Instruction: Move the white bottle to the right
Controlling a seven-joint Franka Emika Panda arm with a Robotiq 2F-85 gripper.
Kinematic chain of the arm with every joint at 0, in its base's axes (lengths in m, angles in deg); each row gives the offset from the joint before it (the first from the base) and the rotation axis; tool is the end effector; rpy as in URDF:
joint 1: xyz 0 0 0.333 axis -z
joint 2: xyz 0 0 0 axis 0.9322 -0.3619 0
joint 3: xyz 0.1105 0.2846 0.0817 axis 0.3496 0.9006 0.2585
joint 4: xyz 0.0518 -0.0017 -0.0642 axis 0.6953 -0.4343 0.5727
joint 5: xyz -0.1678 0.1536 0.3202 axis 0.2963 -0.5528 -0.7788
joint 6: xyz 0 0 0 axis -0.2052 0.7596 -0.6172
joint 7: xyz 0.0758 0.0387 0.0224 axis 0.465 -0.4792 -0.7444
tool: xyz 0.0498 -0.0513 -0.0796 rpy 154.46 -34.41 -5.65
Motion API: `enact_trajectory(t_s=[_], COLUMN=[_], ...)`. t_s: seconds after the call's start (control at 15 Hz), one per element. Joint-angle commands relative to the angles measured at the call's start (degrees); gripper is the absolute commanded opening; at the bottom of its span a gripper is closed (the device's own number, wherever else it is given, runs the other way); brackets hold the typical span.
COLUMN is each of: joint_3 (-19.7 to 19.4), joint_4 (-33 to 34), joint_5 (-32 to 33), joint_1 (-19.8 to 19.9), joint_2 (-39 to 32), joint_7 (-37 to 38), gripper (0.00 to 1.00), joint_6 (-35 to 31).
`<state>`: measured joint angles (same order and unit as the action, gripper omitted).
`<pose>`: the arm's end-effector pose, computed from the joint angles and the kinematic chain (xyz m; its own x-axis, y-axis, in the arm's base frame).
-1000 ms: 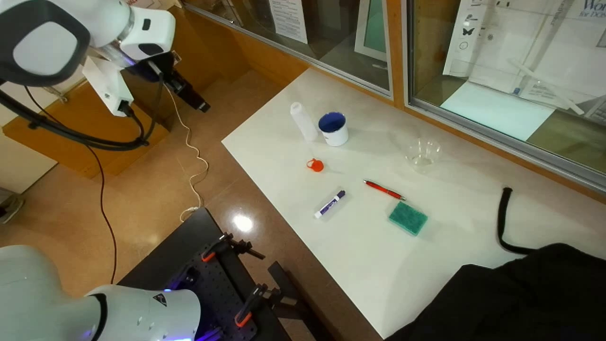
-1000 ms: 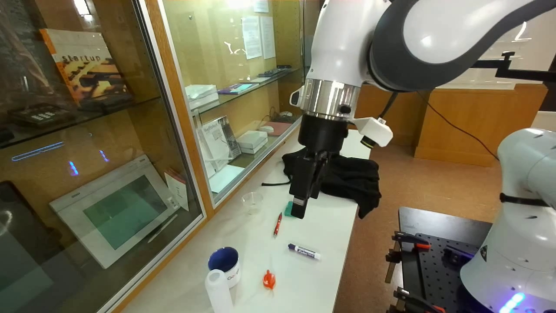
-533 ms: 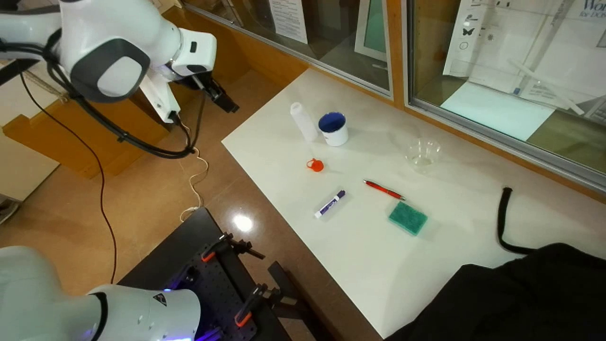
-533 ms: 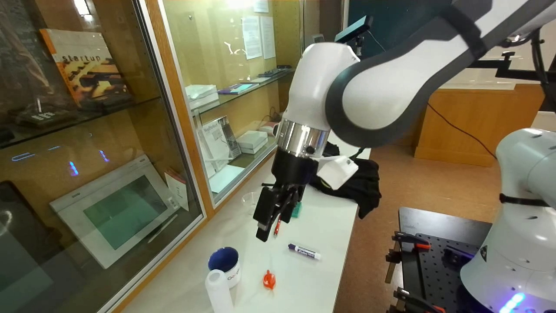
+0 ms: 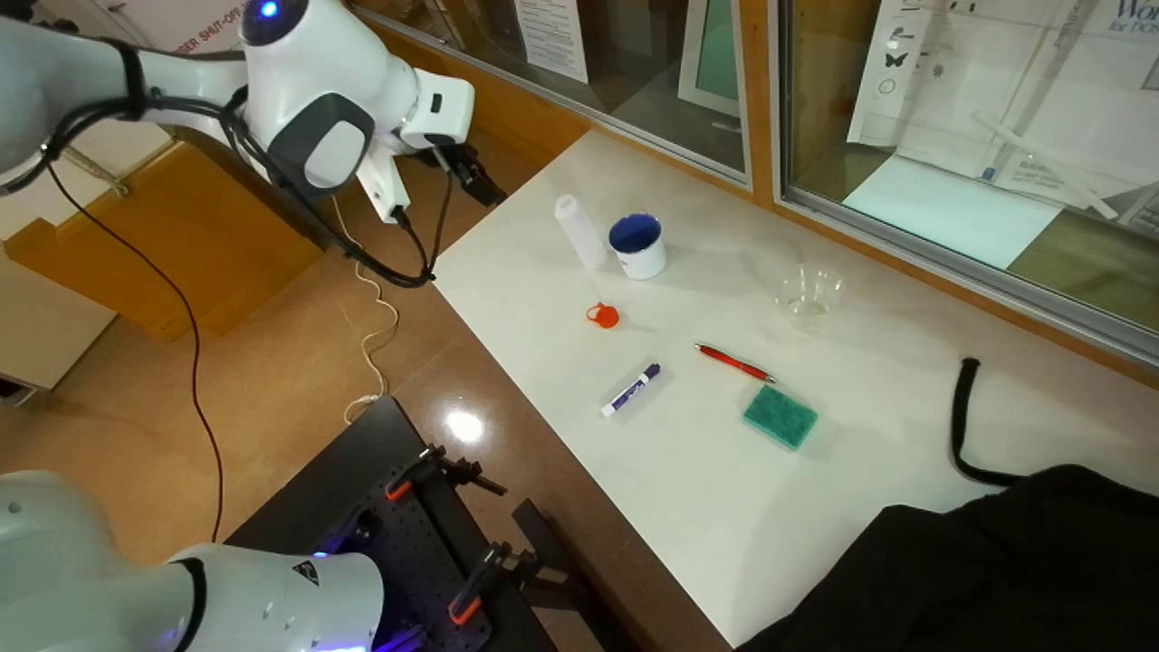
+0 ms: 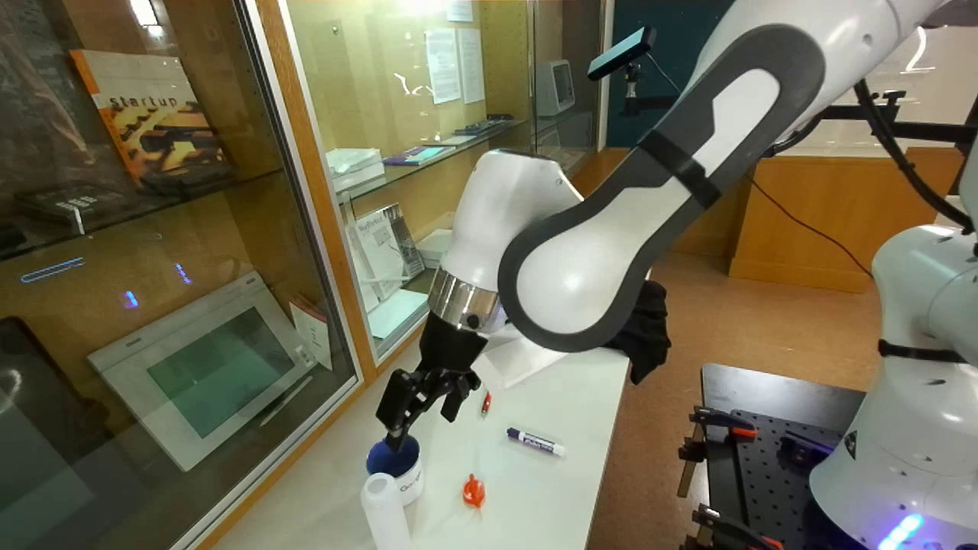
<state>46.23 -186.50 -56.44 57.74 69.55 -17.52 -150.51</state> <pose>0.5189 0.1779 0.3400 0.9162 -0.3223 0.2381 -0.2267 -0.9069 -0.3551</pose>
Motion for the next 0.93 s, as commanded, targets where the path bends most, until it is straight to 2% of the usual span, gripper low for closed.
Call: enact_trajectory(t_s=[0.0, 0.2, 0.33, 0.87], joint_3=[-1.95, -5.99, -8.08, -13.47], joint_4=[5.54, 9.41, 11.91, 19.73], joint_5=[7.59, 14.94, 17.25, 19.19], joint_1=[-1.27, -4.16, -5.89, -11.37], joint_2=[-7.39, -12.07, -14.77, -23.68], joint_7=[9.56, 17.42, 20.39, 25.66], gripper=[1.00, 1.00, 1.00, 1.00], joint_6=[-2.92, -2.02, -1.63, -0.64])
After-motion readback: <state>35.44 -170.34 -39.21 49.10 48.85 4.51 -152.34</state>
